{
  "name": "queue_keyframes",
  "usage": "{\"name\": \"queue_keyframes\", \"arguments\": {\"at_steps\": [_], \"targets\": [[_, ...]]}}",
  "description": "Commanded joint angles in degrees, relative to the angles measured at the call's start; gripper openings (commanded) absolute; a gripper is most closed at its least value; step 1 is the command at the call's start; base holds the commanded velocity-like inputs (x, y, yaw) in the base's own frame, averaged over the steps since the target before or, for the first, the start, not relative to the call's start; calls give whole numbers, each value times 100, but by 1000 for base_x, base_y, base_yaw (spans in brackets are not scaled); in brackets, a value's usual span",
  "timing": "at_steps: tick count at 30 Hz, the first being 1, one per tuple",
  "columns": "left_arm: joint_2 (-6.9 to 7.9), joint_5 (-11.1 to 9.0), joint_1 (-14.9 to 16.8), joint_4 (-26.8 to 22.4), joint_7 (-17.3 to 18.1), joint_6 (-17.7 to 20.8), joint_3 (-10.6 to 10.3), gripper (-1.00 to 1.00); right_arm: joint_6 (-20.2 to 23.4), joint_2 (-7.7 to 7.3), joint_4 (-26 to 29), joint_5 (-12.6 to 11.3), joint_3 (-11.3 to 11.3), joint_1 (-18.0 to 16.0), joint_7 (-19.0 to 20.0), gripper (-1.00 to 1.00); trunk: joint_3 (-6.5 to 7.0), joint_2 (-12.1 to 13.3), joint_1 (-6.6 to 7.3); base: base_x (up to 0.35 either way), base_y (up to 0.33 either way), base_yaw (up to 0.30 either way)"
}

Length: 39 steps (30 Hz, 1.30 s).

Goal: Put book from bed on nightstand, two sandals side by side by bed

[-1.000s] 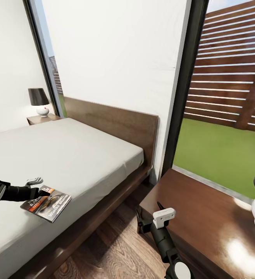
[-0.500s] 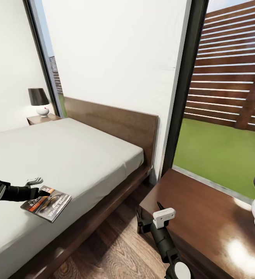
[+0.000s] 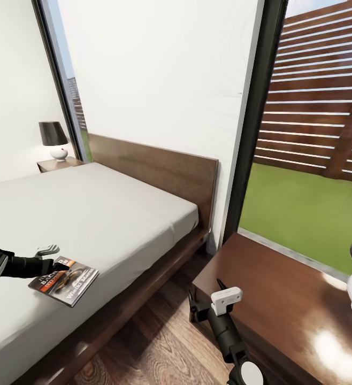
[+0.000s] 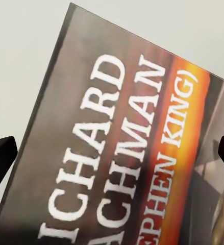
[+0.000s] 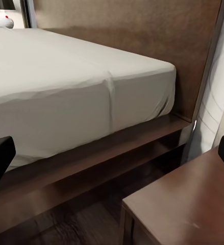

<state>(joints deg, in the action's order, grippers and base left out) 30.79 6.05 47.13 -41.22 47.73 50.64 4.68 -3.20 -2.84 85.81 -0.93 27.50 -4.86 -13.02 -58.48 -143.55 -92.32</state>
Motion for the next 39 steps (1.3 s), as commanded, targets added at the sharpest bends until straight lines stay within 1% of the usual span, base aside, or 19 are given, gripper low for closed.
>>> {"name": "queue_keyframes", "arguments": {"at_steps": [1,11,31,39], "targets": [[-3,107,-2,0,42,63,16,100,-14,-6,-1,-9,19,-6,-43,100,-6,-2,1,0,0,0],[-3,107,-2,0,27,51,14,100,-14,-6,-9,-5,20,-6,-43,100,-6,-2,1,0,0,0],[-3,107,-2,0,19,-135,16,100,-14,-6,-20,-4,29,-6,-43,100,-6,-2,1,0,0,0],[-3,107,-2,0,24,-179,22,100,-14,-6,-26,-9,134,-6,-48,100,-6,-2,1,0,0,0]]}}
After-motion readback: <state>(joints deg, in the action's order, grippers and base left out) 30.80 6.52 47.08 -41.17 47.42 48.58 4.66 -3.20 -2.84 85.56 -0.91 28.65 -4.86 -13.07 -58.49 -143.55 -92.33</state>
